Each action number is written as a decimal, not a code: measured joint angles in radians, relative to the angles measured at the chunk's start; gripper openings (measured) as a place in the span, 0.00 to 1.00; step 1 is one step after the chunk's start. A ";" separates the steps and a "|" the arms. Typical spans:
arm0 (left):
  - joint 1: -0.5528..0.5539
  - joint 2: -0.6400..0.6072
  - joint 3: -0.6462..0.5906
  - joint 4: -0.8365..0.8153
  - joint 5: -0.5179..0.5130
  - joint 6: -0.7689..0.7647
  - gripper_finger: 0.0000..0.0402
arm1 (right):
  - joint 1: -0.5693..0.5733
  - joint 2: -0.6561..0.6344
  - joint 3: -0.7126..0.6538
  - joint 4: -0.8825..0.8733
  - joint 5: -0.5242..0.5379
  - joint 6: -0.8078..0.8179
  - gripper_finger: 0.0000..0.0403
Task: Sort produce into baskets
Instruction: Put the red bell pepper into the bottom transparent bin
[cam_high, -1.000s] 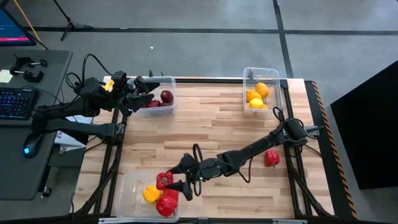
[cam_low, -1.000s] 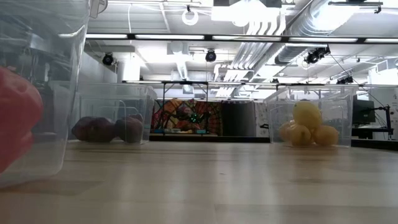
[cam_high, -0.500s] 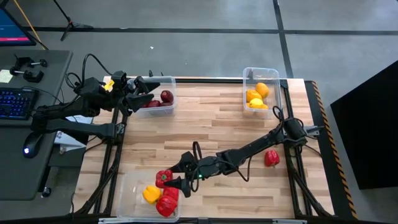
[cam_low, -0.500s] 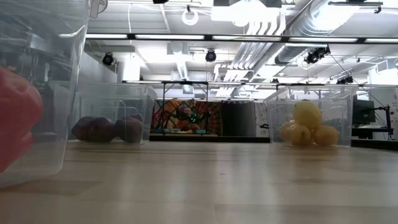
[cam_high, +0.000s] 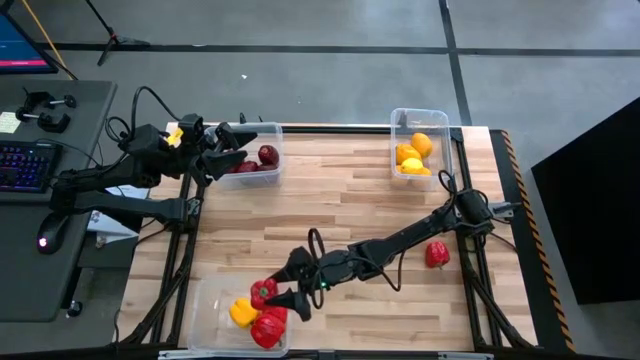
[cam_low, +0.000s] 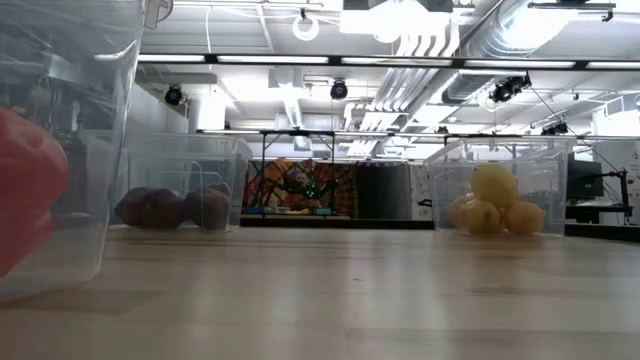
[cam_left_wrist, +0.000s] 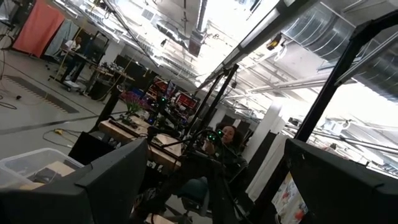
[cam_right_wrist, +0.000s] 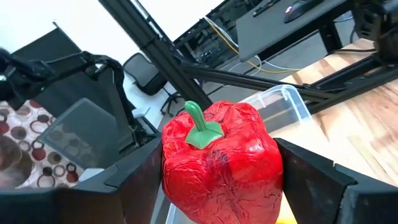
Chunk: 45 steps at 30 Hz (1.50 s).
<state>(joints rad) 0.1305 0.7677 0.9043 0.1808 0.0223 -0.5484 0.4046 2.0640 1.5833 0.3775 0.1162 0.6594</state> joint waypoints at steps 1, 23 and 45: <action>0.000 0.000 0.000 0.003 0.000 0.000 0.91 | 0.000 0.000 0.000 0.000 -0.006 -0.007 0.69; 0.000 0.000 0.000 0.005 0.000 0.002 0.91 | 0.008 0.000 0.000 0.000 -0.020 -0.097 0.76; 0.000 0.000 0.000 0.004 0.000 0.001 0.91 | -0.109 -0.315 0.000 -0.665 -0.103 -0.122 0.90</action>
<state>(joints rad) 0.1303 0.7677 0.9043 0.1844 0.0220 -0.5476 0.2951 1.7490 1.5829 -0.2878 0.0130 0.5375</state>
